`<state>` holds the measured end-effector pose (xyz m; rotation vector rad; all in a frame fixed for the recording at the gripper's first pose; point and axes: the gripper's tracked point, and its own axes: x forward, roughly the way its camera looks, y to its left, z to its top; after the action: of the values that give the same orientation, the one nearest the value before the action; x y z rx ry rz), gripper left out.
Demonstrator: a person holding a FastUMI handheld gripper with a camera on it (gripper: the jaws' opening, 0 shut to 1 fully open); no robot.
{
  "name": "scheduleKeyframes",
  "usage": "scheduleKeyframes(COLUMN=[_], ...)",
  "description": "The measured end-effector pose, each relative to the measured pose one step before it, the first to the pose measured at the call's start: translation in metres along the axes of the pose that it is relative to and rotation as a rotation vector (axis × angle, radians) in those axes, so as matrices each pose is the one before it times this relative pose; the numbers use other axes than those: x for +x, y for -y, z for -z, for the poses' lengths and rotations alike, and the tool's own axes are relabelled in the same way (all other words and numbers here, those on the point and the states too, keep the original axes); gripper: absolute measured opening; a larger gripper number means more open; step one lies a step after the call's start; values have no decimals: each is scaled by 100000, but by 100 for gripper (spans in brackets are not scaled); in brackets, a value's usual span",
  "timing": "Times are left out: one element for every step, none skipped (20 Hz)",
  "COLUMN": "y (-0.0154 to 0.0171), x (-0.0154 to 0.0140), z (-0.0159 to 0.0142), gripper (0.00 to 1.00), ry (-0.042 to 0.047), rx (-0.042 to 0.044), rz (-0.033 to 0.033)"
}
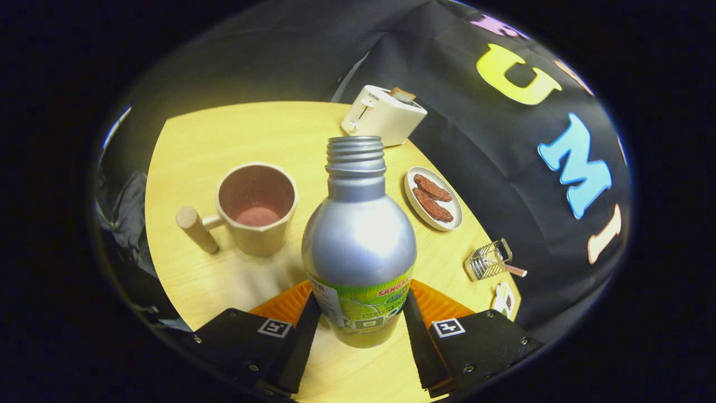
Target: Take the bottle from table, then pour the juice into the cup, finally place the bottle on the coaster
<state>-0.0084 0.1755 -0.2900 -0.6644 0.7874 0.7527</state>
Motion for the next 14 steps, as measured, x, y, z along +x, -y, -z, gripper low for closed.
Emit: scheduleKeyframes(y=[1,60,233,263,282,146,229,236,167,245,38,84,415,284], x=[-45,-7,59,158,87,232,149,223,231,347,272,412,306,282], z=[-166,-149,-275,-228,-219,-106,-200,-164,-235,-293,-194,-9,-47,-57], gripper=[76,77,76,76,76,76,76,76,76,76,76,76,76,76], ry=[1795,1654,1832,2022,1651,1436,1627,1564,1795,2057,1255,783,274,140], rx=[4156,3793,3028,2420,1995,1937,2235,2497,2731,2608,1966,1221,744,1037], rz=[-1074,-1071,-817,-257,-299,-365,-223,-224,-520,-572,-1044,-615,193,-49])
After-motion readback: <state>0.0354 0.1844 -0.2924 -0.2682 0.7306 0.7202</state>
